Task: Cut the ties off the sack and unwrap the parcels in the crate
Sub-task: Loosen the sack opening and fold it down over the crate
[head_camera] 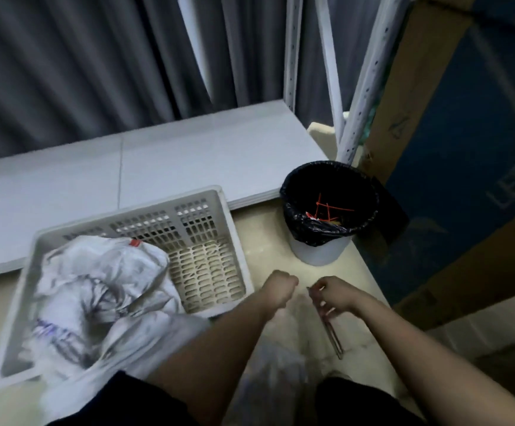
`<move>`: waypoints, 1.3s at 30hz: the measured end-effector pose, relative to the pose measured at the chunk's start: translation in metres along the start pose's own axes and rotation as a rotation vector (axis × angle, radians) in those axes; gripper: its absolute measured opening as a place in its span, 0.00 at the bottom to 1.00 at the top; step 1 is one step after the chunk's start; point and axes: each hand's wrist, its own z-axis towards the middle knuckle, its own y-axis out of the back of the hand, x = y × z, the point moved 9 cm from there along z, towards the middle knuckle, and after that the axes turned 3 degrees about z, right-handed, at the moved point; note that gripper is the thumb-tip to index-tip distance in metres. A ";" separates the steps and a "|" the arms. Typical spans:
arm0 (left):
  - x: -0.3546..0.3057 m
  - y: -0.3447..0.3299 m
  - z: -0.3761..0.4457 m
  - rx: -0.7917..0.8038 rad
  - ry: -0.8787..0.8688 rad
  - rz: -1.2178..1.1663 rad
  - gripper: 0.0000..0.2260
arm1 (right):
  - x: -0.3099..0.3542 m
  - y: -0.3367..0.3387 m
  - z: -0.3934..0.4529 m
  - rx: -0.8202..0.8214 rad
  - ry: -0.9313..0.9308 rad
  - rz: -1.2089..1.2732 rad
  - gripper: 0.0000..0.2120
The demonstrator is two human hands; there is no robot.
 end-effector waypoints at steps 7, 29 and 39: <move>-0.010 0.107 -0.119 -0.171 -0.208 -0.052 0.14 | 0.145 -0.048 -0.111 0.013 0.283 -0.212 0.04; 0.167 0.273 -0.270 -0.396 -0.138 -0.043 0.17 | 0.254 -0.254 -0.210 -0.487 0.637 -0.421 0.22; 0.101 0.246 -0.277 -0.299 -0.364 -0.329 0.32 | 0.206 -0.244 -0.208 0.224 0.138 1.037 0.14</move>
